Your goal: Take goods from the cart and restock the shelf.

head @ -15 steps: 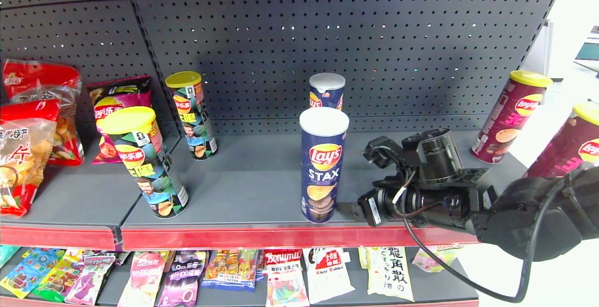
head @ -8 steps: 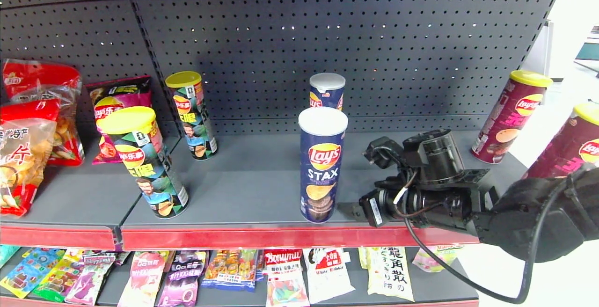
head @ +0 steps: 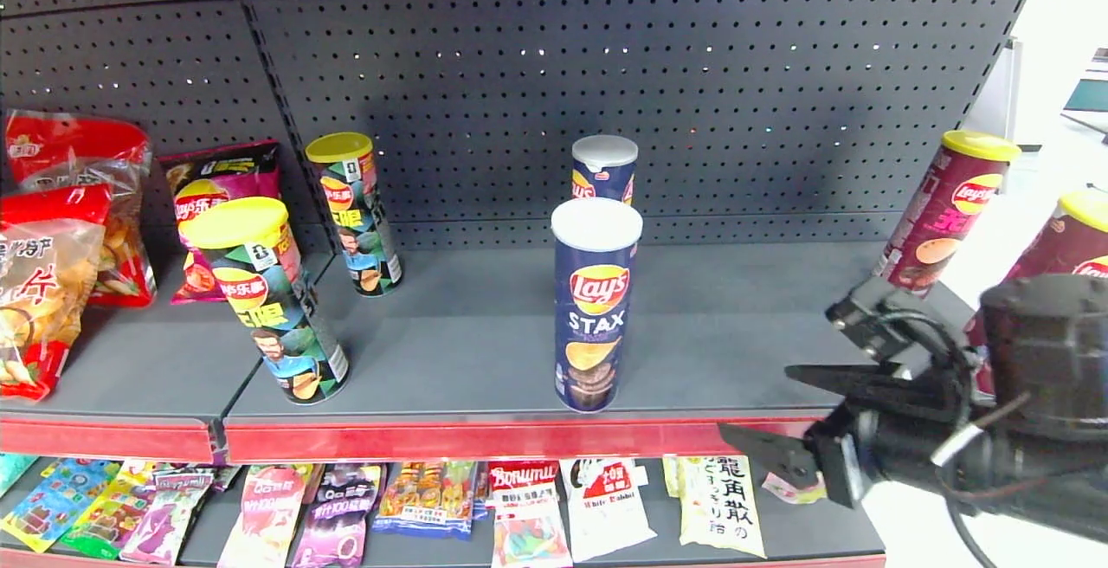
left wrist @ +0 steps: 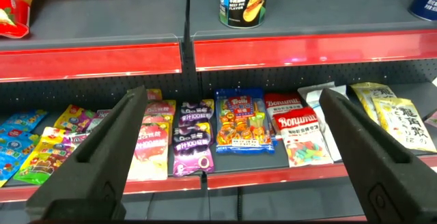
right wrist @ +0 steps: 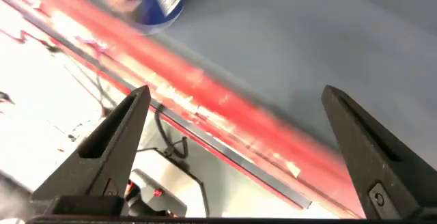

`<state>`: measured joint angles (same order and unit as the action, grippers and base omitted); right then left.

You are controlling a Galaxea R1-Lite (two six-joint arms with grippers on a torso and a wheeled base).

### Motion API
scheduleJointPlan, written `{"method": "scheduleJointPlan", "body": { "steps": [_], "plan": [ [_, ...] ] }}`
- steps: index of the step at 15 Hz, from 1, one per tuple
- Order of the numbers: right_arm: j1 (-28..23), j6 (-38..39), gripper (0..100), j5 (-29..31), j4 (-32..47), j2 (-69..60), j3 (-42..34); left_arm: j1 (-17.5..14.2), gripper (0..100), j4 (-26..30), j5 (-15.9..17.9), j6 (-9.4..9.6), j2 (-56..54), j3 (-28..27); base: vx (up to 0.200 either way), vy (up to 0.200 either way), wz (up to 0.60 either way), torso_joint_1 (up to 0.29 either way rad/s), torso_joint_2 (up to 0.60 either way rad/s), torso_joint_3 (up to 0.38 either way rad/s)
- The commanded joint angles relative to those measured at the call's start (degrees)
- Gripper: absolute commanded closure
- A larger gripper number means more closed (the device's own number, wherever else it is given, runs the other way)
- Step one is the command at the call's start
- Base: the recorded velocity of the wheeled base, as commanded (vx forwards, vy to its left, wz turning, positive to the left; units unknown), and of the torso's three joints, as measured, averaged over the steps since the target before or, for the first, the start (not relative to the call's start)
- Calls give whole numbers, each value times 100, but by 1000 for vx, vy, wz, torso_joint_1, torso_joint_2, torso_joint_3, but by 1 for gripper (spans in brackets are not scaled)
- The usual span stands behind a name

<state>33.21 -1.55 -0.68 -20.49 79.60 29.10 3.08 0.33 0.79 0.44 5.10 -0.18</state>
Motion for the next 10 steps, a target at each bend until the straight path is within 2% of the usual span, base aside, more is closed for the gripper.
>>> {"method": "scheduleJointPlan", "body": {
  "steps": [1, 2, 3, 5, 8, 10],
  "plan": [
    [-1071, -416, 0, -784, 72, -2371, -1354, -1, 0, 2, 0, 0, 0, 1, 0, 0, 0, 0, 0, 0],
    [-1361, -469, 0, -1030, 195, -2634, -1504, -1, 0, 2, 0, 0, 0, 1, 0, 0, 0, 0, 0, 0],
    [-1994, -487, 0, -1417, 898, -3654, -1715, -1, 0, 2, 0, 0, 0, 1, 0, 0, 0, 0, 0, 0],
    [-2662, -487, 0, -1426, 1557, -4990, -1934, -1, 0, 2, 0, 0, 9, 1, 0, 0, 0, 0, 0, 0],
    [-3426, -460, 0, -1443, 1583, -6326, -2506, -1, 0, 2, 0, 0, 0, 1, 0, 0, 0, 0, 0, 0],
    [-3426, -434, 0, -1408, 1698, -7345, -2910, -1, 0, 2, 0, 0, 0, 1, 0, 0, 0, 0, 0, 0]
  ]
}}
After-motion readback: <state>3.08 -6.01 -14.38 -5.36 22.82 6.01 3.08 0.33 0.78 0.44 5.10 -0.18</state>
